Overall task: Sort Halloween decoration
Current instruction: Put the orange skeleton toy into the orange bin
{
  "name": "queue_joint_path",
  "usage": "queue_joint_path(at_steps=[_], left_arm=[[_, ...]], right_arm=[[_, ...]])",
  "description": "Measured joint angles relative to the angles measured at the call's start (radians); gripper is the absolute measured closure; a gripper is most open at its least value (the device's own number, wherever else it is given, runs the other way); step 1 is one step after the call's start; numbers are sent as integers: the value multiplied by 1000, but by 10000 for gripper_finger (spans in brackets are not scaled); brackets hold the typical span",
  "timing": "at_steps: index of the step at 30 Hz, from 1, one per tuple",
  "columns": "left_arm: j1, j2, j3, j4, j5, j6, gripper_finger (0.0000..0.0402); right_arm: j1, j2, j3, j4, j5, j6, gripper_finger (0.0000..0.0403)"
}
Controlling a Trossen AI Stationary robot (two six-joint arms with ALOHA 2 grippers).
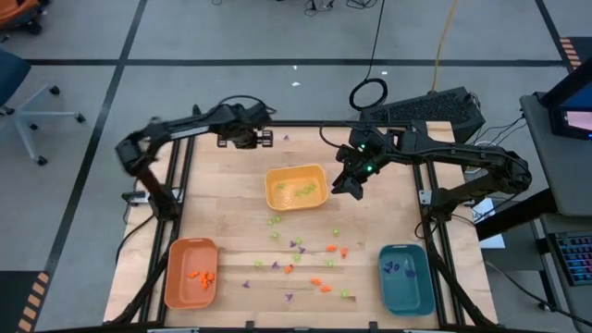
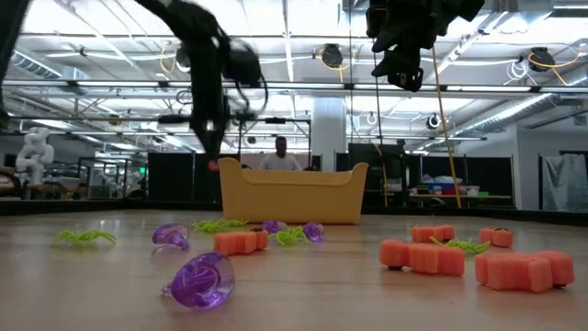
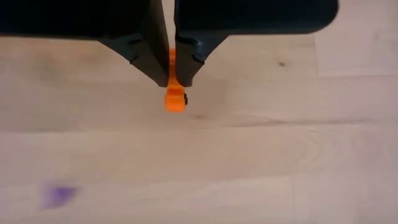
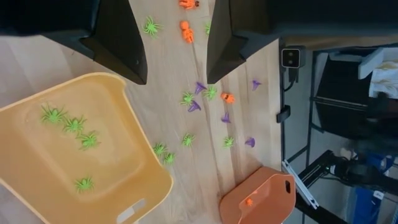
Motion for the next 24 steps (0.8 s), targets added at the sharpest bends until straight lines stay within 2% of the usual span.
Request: queue_joint_path(at_steps=[7, 12, 21, 24], left_arm=[[-58, -274, 1, 1, 10, 22, 400], [-82, -424, 1, 15, 36, 9, 401], [-120, -582, 1, 87, 127, 59, 401], [-129, -608, 1, 126, 168, 75, 400]], right_arm=[[0, 0, 0, 15, 2, -28, 248], [0, 0, 0, 42, 3, -28, 248], [0, 0, 0, 73, 9, -9, 248], [0, 0, 0, 90, 45, 9, 248]])
